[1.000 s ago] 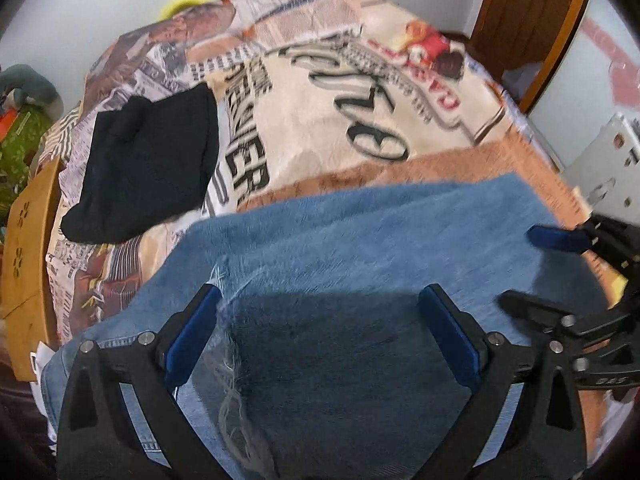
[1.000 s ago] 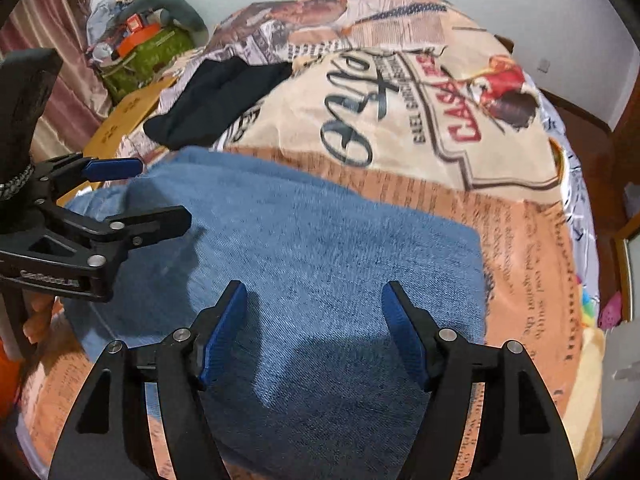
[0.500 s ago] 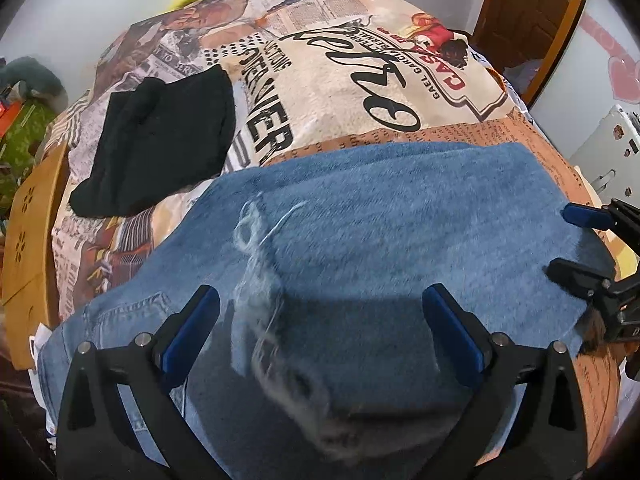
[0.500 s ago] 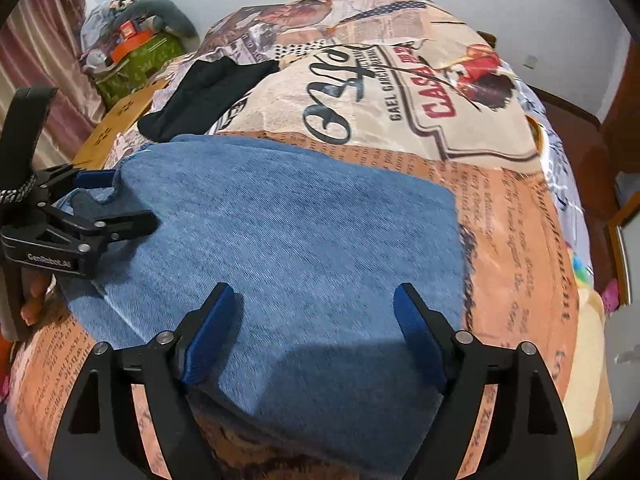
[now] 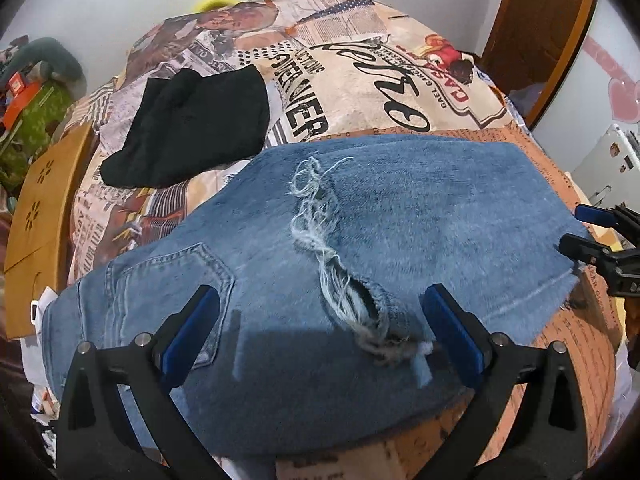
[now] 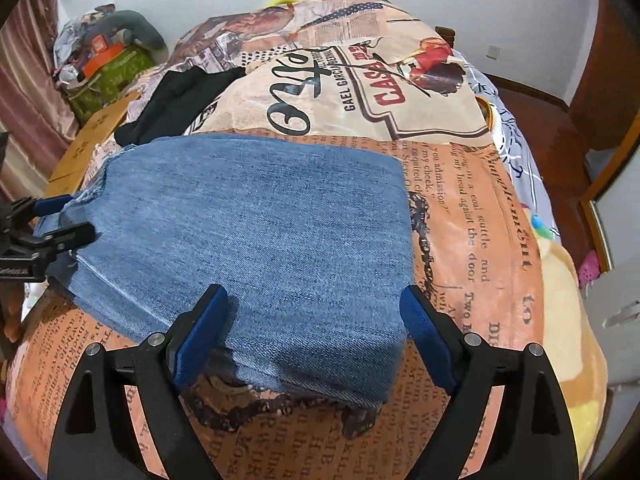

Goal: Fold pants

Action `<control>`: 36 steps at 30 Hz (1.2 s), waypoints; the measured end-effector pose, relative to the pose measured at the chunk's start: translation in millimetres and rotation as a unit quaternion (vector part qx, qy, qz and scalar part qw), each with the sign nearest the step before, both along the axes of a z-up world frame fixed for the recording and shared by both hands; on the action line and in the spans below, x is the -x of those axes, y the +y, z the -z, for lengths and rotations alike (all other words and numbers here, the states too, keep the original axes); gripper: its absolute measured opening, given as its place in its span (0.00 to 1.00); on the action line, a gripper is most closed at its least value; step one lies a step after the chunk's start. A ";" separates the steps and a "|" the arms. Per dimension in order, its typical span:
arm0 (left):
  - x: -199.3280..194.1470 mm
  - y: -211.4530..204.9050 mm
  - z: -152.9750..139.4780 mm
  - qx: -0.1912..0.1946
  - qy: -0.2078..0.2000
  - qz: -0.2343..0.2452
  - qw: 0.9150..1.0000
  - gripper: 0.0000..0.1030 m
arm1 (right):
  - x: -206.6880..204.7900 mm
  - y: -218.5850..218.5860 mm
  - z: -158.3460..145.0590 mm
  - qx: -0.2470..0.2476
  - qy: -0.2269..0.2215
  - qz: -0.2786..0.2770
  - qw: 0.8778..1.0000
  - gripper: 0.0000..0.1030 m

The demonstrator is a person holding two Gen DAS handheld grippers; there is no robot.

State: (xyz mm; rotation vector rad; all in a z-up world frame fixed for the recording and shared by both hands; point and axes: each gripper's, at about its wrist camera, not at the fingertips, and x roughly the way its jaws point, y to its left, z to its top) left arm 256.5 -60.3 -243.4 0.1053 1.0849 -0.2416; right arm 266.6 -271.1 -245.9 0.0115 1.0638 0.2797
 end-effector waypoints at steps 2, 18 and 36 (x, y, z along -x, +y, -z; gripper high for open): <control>3.2 9.5 -4.9 0.013 0.006 -0.007 1.000 1.00 | -1.1 2.0 -3.5 -0.003 0.002 -0.003 1.000 0.83; 50.6 162.3 -45.8 0.013 -0.090 -0.199 0.976 1.00 | -8.4 77.5 -60.9 -0.015 -0.099 -0.057 0.993 0.83; 101.9 275.0 50.6 0.214 0.076 -0.307 0.924 1.00 | -15.9 126.3 1.4 -0.037 0.018 -0.100 0.994 0.86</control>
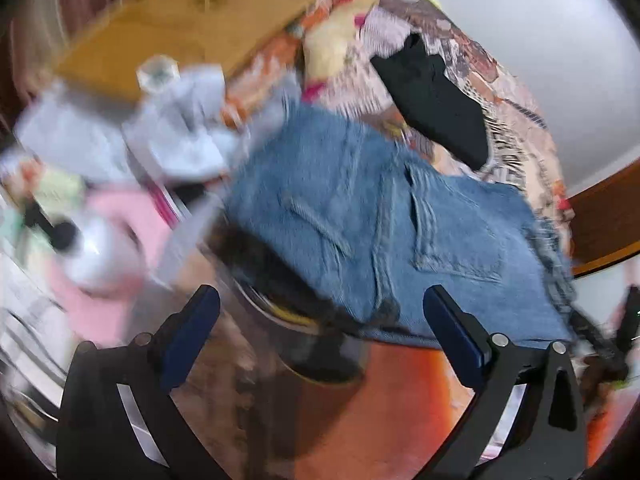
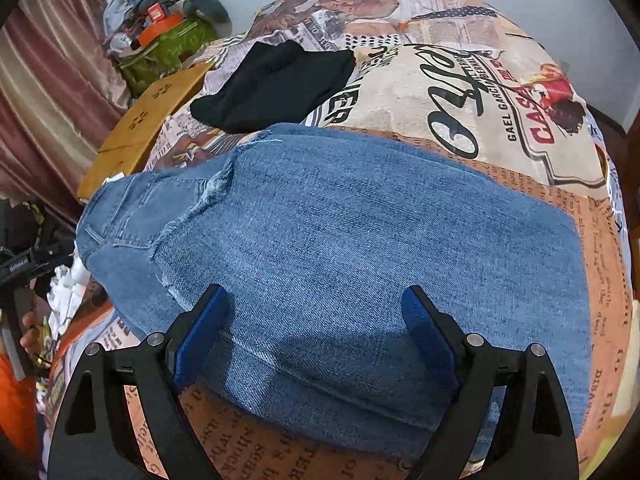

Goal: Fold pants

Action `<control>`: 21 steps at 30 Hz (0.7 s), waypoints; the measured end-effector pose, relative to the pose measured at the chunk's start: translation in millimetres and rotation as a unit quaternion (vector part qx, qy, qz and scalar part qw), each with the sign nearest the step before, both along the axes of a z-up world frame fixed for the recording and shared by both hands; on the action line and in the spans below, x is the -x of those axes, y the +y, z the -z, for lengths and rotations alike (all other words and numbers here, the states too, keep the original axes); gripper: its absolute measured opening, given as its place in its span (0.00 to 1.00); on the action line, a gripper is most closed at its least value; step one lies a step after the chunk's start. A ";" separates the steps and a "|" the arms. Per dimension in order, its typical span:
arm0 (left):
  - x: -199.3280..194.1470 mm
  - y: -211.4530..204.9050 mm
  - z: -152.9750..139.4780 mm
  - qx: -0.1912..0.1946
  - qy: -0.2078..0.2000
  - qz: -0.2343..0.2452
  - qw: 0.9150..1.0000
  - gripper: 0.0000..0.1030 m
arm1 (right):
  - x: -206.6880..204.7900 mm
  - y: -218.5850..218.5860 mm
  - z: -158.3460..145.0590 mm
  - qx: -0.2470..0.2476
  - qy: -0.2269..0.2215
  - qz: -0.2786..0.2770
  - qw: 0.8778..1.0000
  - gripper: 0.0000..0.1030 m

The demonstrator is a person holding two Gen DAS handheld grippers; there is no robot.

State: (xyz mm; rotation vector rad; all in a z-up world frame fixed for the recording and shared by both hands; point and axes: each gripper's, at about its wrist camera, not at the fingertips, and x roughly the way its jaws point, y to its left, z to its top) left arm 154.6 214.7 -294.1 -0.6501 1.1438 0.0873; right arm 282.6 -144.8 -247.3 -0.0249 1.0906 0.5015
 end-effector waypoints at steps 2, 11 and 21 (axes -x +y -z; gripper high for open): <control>1.3 0.8 12.9 0.061 0.008 -0.005 0.998 1.00 | 0.4 0.7 0.2 0.001 0.000 -0.003 1.000 0.86; -17.7 -0.8 53.7 0.159 0.046 -0.031 0.986 1.00 | -1.0 -0.2 2.1 -0.006 0.001 -0.009 1.000 0.87; -47.9 22.8 63.9 0.154 0.026 -0.075 0.985 0.64 | -1.6 -0.7 3.7 -0.011 0.000 -0.012 1.000 0.88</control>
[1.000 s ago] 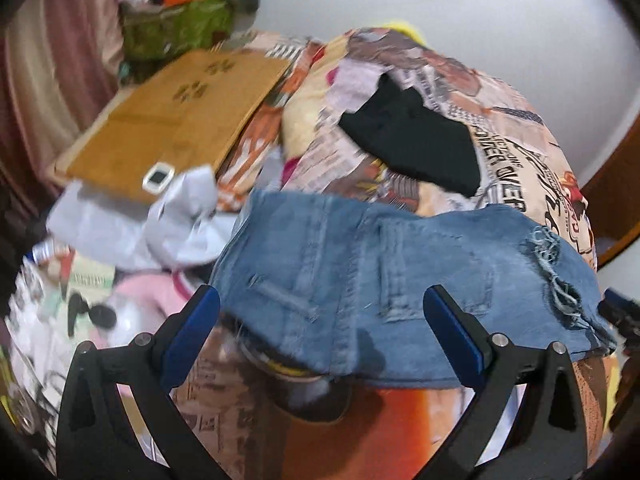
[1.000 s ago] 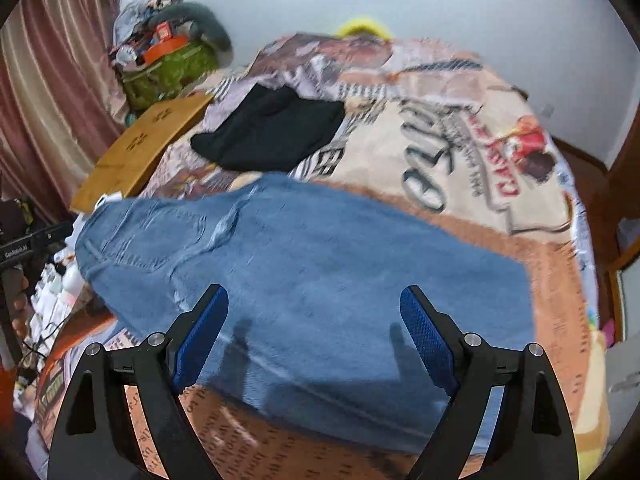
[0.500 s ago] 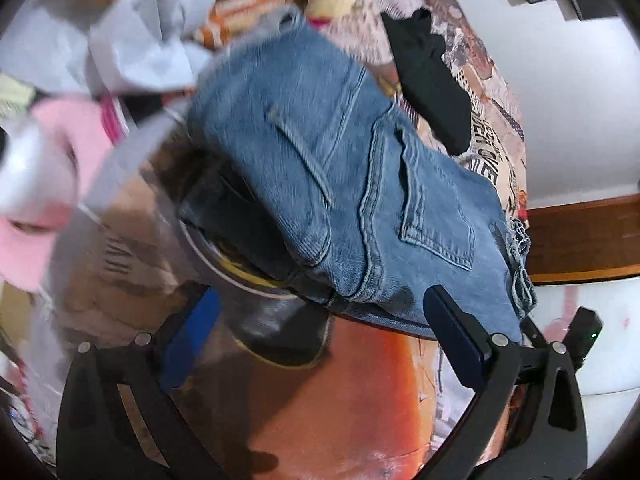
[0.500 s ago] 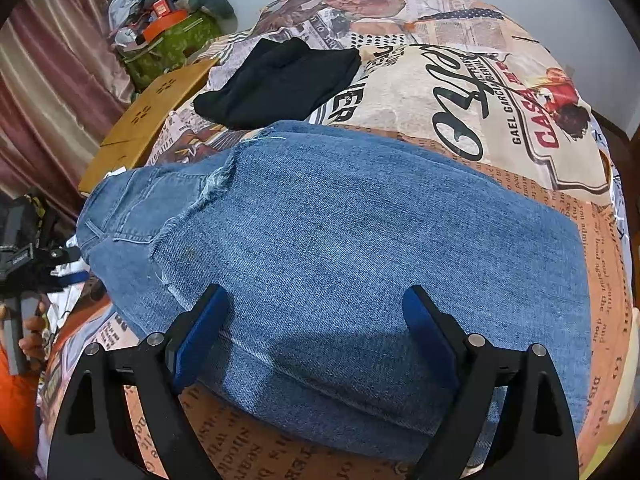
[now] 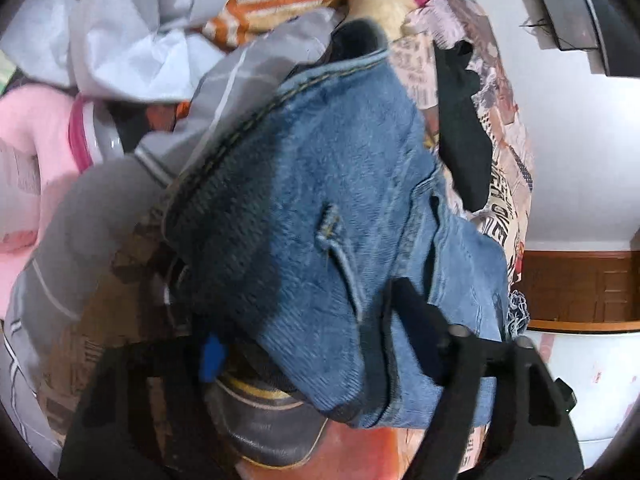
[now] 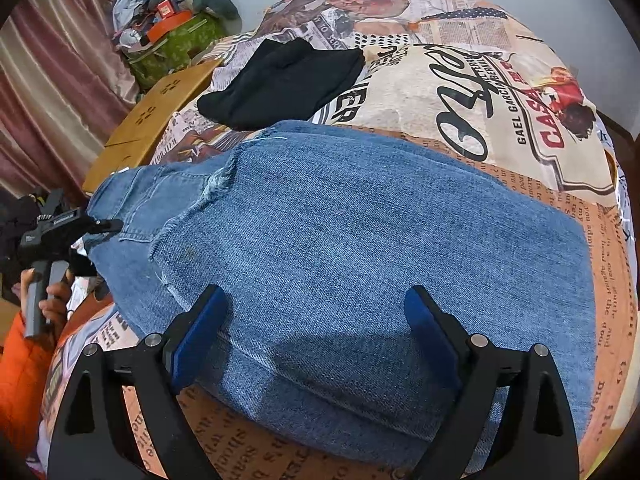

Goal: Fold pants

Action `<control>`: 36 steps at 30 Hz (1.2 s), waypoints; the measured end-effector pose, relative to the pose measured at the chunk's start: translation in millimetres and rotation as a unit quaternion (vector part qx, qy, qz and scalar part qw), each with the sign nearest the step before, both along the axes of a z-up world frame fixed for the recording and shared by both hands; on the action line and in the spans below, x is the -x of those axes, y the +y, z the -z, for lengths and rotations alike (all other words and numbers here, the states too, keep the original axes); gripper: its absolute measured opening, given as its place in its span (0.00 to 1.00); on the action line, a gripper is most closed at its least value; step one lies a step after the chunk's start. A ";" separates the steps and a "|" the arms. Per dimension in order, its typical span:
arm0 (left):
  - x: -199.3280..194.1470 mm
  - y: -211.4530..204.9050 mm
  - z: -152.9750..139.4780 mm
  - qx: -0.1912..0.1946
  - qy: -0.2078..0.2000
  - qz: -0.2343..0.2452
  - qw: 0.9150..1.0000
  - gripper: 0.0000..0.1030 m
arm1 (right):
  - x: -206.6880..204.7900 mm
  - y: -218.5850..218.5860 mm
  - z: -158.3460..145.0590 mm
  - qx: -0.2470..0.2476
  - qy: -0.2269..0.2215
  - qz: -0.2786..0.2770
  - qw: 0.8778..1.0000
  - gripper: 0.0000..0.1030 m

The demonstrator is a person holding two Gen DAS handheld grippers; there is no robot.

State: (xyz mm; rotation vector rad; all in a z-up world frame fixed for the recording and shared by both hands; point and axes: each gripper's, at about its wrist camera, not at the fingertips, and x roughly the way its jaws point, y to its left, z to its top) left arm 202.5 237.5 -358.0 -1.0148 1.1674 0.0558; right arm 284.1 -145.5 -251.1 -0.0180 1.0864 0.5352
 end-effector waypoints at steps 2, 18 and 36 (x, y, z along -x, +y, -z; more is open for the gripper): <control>2.9 -3.9 -16.5 -0.049 -0.027 -0.004 0.998 0.53 | -0.1 -0.2 0.0 -0.001 0.001 0.000 1.000 0.88; -2.0 -64.8 -169.5 -0.317 -0.176 0.033 0.932 0.30 | 14.6 -55.1 -28.2 -0.020 -0.031 0.068 0.997 0.86; -52.9 -264.0 -302.4 -0.370 -0.356 0.173 0.840 0.29 | 21.8 -110.7 1.9 -0.007 -0.026 0.110 0.994 0.88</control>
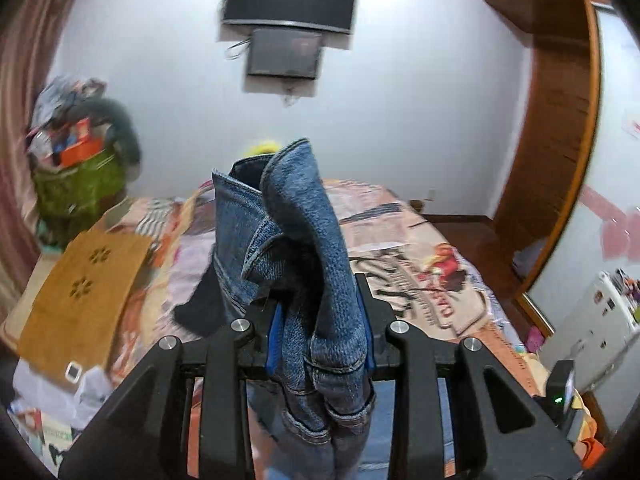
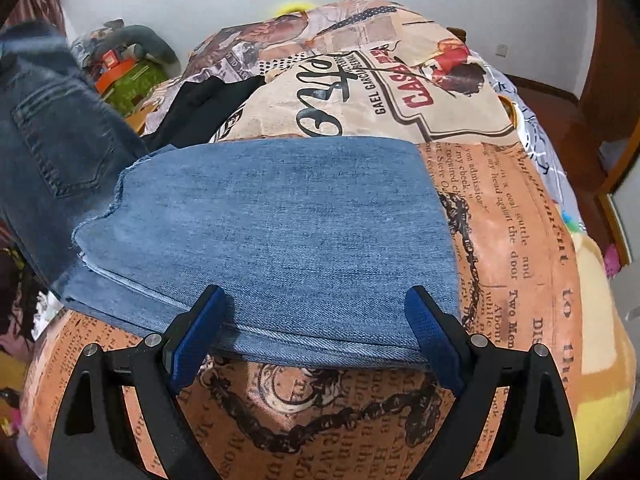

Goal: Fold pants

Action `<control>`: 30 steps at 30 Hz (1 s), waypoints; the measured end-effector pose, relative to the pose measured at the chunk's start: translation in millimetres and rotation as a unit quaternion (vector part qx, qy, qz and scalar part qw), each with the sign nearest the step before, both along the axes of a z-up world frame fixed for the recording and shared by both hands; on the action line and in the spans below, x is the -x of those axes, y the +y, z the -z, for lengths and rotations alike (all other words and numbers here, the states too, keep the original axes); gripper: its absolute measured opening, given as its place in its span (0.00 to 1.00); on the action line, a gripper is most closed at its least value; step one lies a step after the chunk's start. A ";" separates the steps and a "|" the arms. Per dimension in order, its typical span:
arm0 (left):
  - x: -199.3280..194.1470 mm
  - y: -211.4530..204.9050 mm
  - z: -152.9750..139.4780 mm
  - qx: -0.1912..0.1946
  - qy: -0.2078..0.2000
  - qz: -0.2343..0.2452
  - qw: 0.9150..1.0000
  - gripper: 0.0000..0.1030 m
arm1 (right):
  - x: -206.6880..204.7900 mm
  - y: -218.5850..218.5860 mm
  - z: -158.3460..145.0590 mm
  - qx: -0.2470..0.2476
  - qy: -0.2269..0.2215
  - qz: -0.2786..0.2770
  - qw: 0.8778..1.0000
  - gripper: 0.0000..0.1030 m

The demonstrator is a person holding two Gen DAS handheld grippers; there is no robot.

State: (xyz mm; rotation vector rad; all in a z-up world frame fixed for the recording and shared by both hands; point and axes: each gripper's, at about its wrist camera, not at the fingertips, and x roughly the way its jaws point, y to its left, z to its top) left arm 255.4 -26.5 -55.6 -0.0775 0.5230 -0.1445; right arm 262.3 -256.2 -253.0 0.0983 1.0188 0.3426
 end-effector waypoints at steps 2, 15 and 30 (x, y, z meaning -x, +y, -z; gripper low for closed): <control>-0.6 -21.3 -4.5 -0.004 -0.006 0.019 1.000 0.29 | 1.0 -0.7 0.6 -0.003 -0.001 -0.004 1.000 0.88; -34.4 -159.2 44.1 -0.006 0.104 0.181 0.978 0.25 | 3.8 -4.1 -0.6 -0.019 -0.004 -0.005 1.000 0.87; -17.2 -236.4 129.5 -0.086 0.207 0.265 0.938 0.43 | 31.7 -40.3 -4.9 -0.043 0.012 0.030 0.999 0.86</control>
